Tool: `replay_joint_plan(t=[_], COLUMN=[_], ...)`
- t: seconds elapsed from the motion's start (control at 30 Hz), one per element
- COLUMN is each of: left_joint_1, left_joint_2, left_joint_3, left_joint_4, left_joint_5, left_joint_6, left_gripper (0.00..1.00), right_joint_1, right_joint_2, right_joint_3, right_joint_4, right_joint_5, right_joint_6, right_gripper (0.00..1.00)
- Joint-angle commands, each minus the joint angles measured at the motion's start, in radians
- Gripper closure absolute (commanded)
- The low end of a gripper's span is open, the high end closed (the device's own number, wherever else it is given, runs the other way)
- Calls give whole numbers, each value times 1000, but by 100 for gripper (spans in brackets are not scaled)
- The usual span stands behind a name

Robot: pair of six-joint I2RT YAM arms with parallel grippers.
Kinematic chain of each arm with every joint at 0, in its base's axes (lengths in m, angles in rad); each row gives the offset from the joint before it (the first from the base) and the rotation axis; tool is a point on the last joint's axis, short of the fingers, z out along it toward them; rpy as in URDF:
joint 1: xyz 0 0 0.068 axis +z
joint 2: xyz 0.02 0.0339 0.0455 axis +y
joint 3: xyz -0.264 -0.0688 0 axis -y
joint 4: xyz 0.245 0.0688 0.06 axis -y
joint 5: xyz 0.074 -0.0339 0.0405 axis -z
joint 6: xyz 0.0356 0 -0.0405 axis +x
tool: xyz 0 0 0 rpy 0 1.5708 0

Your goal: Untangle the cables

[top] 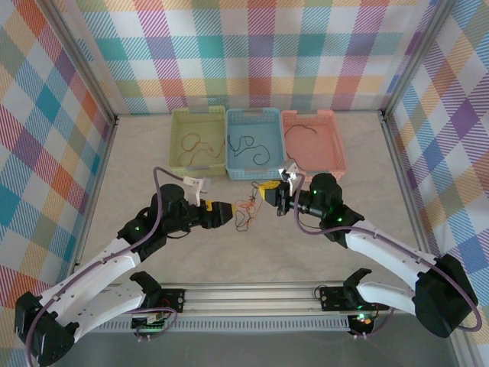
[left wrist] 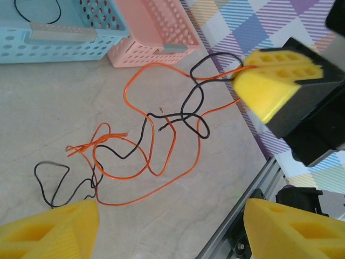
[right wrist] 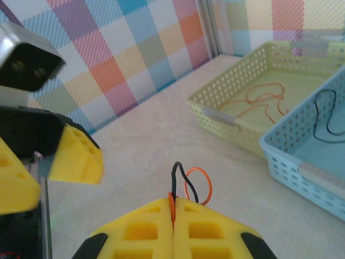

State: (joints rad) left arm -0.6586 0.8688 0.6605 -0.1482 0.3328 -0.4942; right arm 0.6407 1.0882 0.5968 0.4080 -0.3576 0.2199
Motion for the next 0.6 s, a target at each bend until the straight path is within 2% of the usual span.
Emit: replay_joint_plan(t=[0.0,0.2,0.33,0.47,0.57], left_joint_1=[-10,-31,-36,-36,-36], left_joint_2=[78,222,283,288,315], left_joint_3=[28,76,114,153,203], left_joint_4=[12,63,81,70,51], left_joint_5=[5,6,-1,-72,24], left_joint_6=[70,112,104,86,105], left_gripper=[30,32,33,33,37], right_joint_1=[-6,-6,-6,-6,-6], right_joint_2=[6,-40,-54,-54,-59], right_joint_3=[-15,-114,-118,-168,-189], right_joint_4=[76,152,134,204,248], right_joint_5=[-52,-4,-3,-8,-18], right_joint_6=[58,65,54,22,5], right_gripper=[100,100,100,100,100])
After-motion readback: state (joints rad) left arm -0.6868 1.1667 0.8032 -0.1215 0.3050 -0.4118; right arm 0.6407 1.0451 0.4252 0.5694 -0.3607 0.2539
